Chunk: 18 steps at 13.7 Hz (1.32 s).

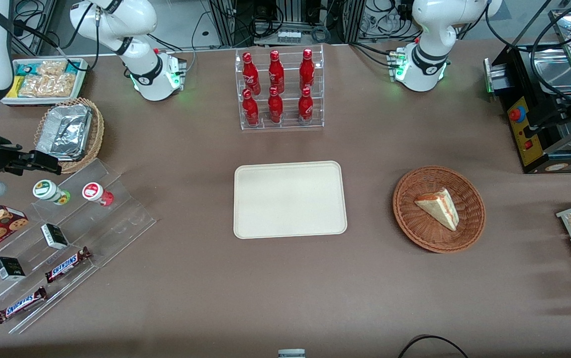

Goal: Place green gum on tray
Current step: 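Move the right gripper down toward the green-and-white gum bottle on the display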

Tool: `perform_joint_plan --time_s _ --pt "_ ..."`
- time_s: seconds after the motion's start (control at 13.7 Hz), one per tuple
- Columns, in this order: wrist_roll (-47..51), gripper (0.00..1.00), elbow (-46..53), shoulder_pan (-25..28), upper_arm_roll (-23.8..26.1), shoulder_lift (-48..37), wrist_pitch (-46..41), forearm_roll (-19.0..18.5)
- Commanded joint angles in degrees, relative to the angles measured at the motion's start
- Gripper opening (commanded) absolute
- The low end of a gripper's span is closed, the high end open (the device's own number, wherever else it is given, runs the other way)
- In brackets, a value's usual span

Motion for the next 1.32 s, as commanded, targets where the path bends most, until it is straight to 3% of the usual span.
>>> perform_joint_plan --time_s 0.0,0.37,0.8,1.24 --pt "-0.1 1.00 1.8 0.2 -0.2 0.9 -1.5 -1.5" --pt "-1.0 1.00 1.1 0.1 -0.2 1.3 -0.7 -1.2" --pt "-13.8 1.00 -4.4 -1.5 -0.8 1.6 7.0 -1.5" --pt "-38.2 1.00 -7.9 -6.4 -0.8 3.4 14.3 -2.2"
